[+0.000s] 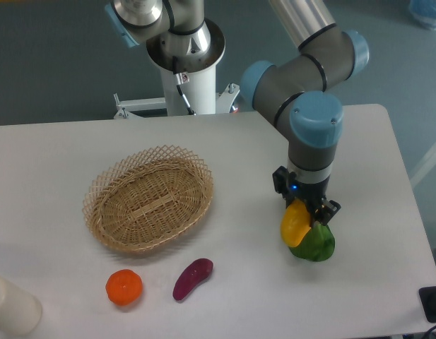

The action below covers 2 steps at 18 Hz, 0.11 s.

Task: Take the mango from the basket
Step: 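Carry the mango away from the basket toward the bok choy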

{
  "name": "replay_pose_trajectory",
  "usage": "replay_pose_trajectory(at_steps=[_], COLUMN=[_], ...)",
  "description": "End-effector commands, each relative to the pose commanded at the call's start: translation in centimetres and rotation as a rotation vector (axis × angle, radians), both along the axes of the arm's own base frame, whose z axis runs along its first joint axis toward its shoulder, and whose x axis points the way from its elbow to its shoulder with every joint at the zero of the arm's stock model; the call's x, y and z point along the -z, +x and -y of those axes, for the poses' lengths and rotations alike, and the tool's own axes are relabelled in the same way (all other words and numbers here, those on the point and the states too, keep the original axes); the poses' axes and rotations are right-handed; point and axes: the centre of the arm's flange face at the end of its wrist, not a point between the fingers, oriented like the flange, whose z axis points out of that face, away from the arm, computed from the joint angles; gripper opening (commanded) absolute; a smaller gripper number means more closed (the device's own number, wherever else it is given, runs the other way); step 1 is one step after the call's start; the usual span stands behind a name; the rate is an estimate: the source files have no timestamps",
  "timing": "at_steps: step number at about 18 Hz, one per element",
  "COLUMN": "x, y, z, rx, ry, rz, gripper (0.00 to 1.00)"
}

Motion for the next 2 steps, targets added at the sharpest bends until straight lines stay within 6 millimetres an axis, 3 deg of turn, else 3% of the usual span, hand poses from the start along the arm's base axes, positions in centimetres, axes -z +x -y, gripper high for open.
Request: replay_pose_trajectory(at_steps=[2], x=[0.11], y=[0.05], z=[0.03], rx=[0.000], ry=[-0.002], rz=[0.004], gripper=[0.38])
